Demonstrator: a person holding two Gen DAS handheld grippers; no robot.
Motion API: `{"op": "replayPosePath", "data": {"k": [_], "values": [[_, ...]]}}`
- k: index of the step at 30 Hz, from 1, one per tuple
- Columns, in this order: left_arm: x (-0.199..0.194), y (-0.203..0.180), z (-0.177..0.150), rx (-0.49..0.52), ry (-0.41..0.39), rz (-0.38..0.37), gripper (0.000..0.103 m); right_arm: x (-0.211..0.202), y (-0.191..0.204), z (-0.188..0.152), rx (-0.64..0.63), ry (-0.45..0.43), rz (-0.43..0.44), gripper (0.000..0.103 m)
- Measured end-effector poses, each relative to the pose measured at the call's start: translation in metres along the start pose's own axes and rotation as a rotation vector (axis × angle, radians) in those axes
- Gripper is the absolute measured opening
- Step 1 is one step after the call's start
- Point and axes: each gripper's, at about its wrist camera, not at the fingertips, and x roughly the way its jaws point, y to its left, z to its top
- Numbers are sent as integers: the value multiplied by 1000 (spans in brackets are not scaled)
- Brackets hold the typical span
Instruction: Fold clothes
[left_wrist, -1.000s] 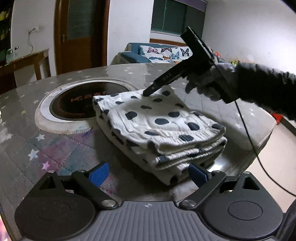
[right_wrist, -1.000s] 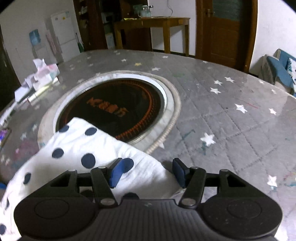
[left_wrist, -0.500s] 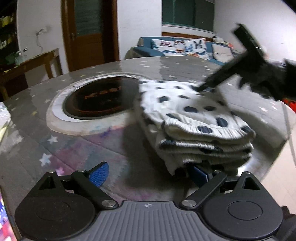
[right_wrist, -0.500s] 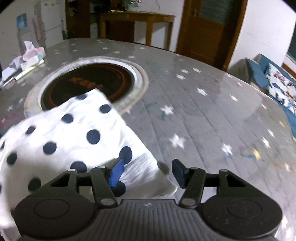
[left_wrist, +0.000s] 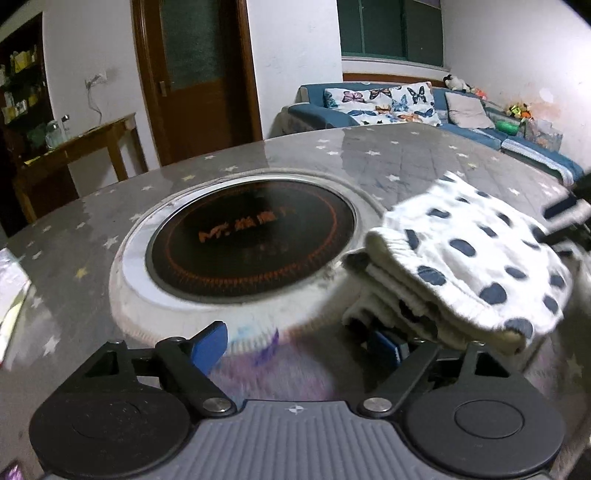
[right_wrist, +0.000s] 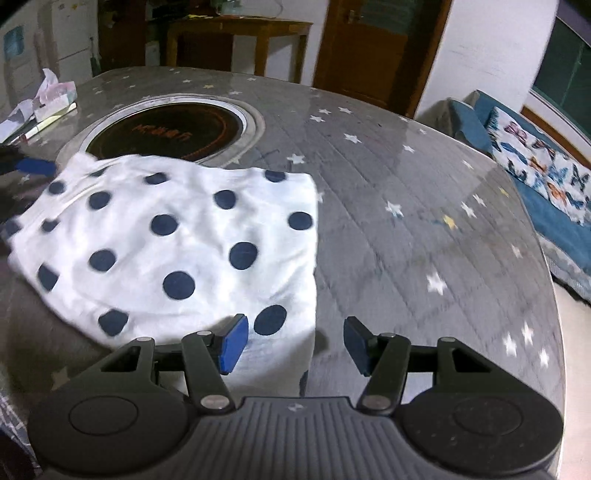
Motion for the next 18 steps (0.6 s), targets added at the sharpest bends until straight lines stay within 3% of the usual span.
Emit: {"op": "replayPosePath", "data": {"k": [7,12,15,18], "values": [[19,19,18,-41,24,17,78,-26,6,-31,85,-19,18,59],[-4,20,27,-79,-43,24,78,-42,0,-20,91,-87,17,59],[-21,13,38,-118,-97,-23,77,-38,-5,-3,98,-134,38,59],[-39,-1,47,-155,-143,-116,70,-25,-9,15,106,-166,65,58]]}}
